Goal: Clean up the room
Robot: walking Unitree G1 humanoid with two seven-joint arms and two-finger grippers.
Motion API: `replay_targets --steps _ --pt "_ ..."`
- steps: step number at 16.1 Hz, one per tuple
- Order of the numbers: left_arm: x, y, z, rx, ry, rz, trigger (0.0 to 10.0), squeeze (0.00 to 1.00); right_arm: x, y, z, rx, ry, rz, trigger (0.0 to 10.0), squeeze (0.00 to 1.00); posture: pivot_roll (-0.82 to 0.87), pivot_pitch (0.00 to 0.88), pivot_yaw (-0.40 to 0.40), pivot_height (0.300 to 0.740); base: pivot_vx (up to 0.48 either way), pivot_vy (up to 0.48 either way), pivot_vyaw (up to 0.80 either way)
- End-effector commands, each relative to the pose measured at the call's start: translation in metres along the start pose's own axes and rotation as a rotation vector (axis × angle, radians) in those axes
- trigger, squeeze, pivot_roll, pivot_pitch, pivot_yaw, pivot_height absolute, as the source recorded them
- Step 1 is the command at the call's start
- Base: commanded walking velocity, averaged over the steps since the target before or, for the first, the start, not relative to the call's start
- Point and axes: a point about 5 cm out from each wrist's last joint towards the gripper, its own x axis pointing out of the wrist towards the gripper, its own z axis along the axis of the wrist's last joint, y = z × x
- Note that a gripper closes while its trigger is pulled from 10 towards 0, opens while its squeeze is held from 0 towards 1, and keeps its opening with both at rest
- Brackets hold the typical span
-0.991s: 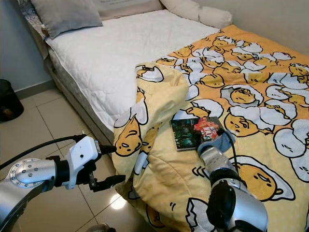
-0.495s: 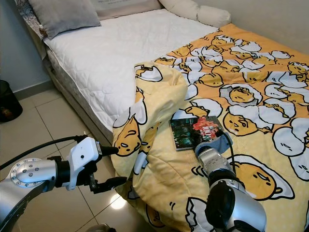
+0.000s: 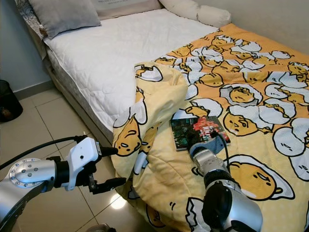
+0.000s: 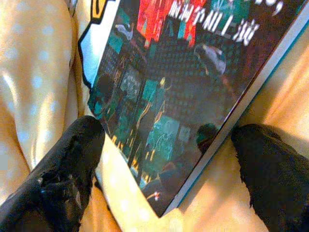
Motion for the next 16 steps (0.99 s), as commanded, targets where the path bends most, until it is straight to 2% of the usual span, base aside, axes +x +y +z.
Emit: replay_targets --steps 1,7,10,11,15,16 --pt "-0.004 -0.002 0.005 0.009 -0.005 -0.009 10.0 0.00 0.001 0.005 -0.003 0.032 0.006 0.014 10.0 0.00 0.13 0.035 -0.014 0.740 0.000 0.000 0.00" --pt "-0.018 -0.008 0.010 0.003 0.007 -0.015 10.0 0.00 0.001 -0.002 -0.019 0.069 0.001 -0.017 10.0 0.00 0.20 0.129 -0.004 0.740 0.000 0.000 0.00" --pt "-0.021 -0.013 0.010 -0.006 0.016 -0.016 10.0 0.00 0.001 -0.002 -0.022 0.070 -0.010 -0.005 10.0 0.00 0.21 0.136 -0.007 0.740 0.000 0.000 0.00" --pt "-0.023 -0.016 0.009 -0.014 0.025 -0.011 10.0 0.00 0.002 0.009 -0.015 0.141 -0.066 0.070 10.0 0.00 0.21 0.136 -0.014 0.740 0.000 0.000 0.00" --pt "-0.025 -0.017 0.009 -0.022 0.022 0.014 10.0 0.00 0.002 0.032 0.002 0.215 -0.143 0.192 10.0 0.00 0.21 0.118 -0.030 0.740 0.000 0.000 0.00" --pt "-0.025 -0.017 0.009 -0.023 0.023 0.017 10.0 0.00 0.002 0.034 0.003 0.219 -0.147 0.196 8.0 0.00 0.22 0.117 -0.031 0.740 0.000 0.000 0.00"
